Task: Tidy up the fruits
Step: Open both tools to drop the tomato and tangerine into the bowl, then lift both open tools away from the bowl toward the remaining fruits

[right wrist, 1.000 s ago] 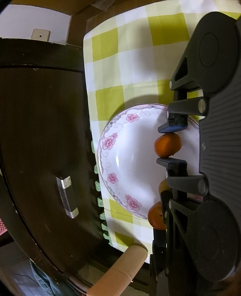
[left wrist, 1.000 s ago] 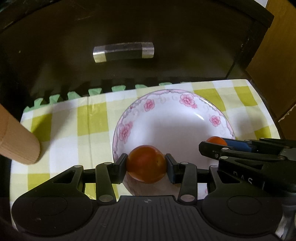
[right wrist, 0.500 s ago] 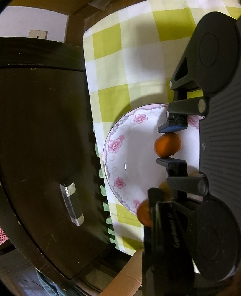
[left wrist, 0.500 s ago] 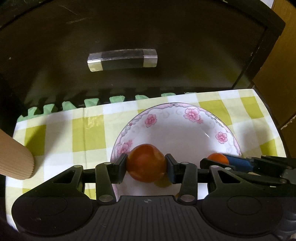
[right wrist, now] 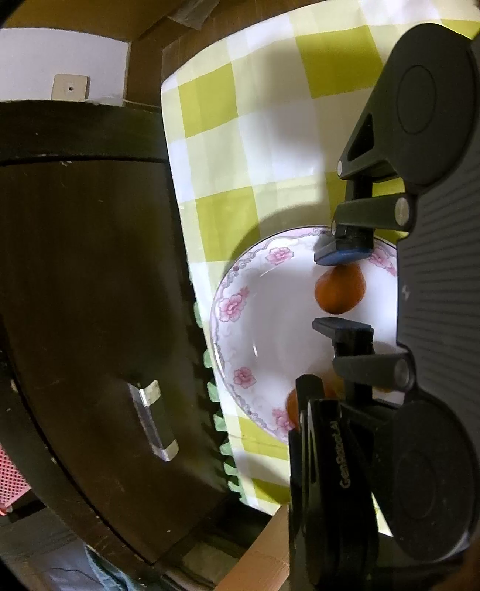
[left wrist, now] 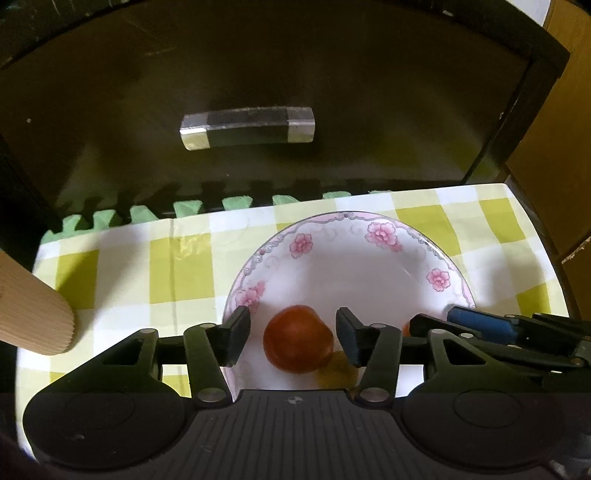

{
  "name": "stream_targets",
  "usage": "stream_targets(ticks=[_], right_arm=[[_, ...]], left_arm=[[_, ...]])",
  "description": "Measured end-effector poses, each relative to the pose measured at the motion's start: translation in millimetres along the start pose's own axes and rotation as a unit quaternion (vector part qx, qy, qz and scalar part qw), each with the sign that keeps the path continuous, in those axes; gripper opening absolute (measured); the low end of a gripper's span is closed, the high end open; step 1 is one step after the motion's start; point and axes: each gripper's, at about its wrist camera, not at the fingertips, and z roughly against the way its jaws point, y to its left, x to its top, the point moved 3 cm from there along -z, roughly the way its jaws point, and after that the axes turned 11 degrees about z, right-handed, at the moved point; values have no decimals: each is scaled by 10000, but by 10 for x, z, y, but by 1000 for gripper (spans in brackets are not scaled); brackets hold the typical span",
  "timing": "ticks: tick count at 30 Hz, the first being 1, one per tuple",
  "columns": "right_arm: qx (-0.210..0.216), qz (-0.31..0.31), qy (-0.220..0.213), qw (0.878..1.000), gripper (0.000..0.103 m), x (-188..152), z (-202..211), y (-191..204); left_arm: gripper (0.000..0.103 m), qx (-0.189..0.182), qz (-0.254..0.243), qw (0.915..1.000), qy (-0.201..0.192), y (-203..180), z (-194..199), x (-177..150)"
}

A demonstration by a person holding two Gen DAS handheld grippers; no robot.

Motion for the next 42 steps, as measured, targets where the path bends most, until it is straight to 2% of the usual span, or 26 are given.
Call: stream_targets(ticks=[13,29,42], right_arm=[[-77,55,-132,9999,34,-24,284,81],[-45,226,-72,9997,37,-379,716,308],[70,337,178,9992,38,-697,810,484]], left_arm=[[65,-103,-14,9999,-110,27,331,-130],[67,-176,-134,9997,-65,69,670,-564],[66,-174,-122,9997,131,230,792,-904]])
